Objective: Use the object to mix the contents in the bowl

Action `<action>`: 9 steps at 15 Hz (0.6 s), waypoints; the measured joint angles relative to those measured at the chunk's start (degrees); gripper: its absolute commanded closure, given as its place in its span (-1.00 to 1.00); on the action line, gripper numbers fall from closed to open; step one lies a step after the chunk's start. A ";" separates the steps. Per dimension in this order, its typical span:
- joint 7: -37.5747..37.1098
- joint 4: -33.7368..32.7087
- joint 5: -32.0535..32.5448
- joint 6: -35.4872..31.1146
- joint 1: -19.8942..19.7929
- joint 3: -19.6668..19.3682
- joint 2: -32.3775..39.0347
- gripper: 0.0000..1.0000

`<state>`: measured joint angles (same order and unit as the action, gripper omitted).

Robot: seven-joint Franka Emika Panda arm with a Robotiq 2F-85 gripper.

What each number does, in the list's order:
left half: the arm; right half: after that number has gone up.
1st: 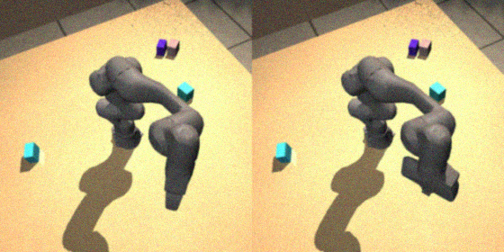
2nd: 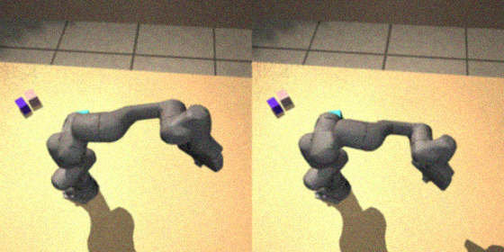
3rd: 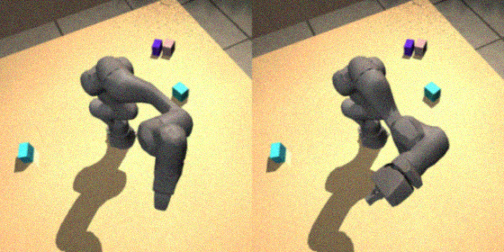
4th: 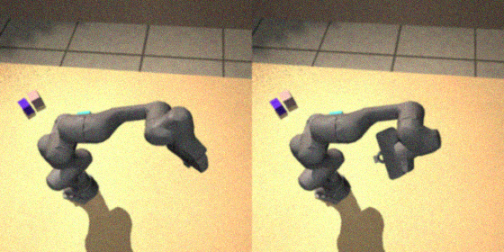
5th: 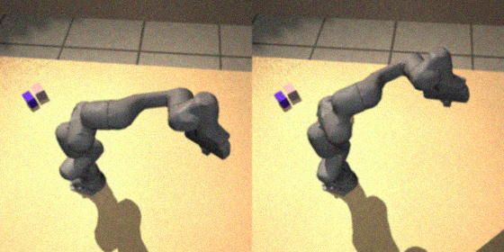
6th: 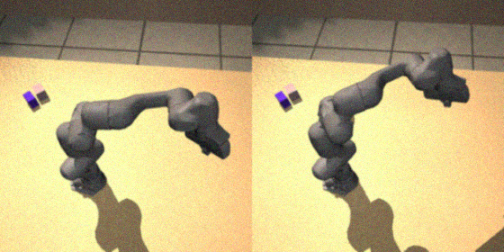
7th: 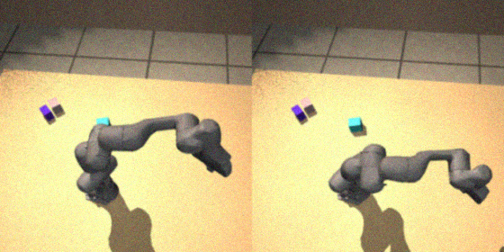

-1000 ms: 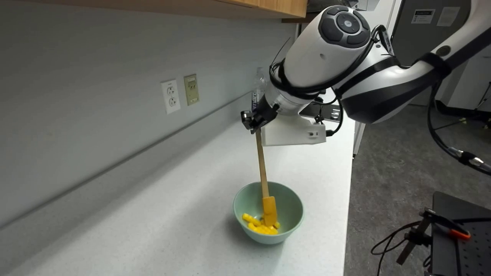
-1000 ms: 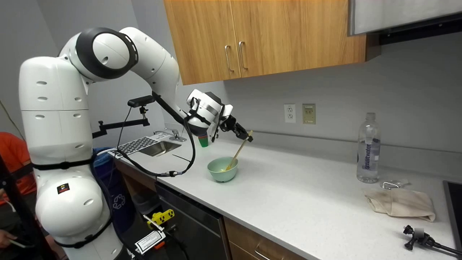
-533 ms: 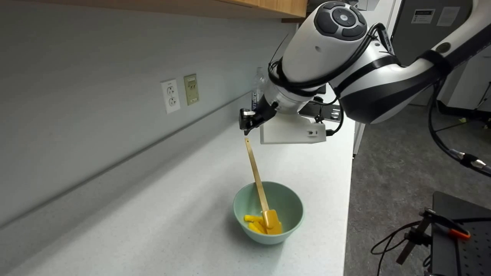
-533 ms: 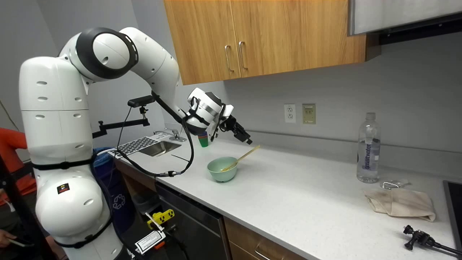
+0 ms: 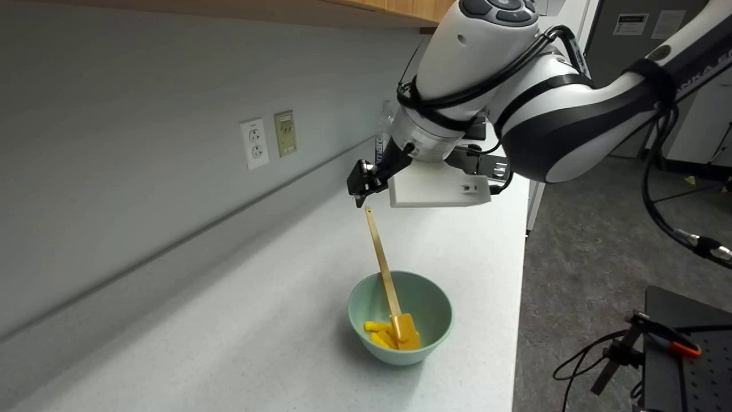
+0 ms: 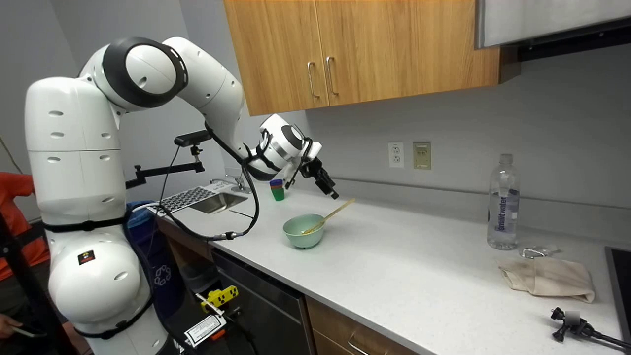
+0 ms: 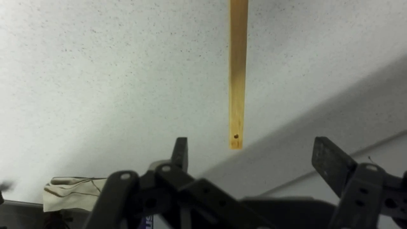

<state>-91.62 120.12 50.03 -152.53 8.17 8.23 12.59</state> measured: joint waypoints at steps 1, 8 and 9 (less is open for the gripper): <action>3.67 0.23 -3.78 -0.05 0.00 0.04 -0.23 -1.00; 29.35 3.26 -28.52 3.58 0.06 0.21 -5.68 -1.00; 31.59 3.66 -30.27 4.65 0.06 0.20 -6.86 -1.00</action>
<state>-60.03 123.78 19.75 -147.88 8.23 8.43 5.73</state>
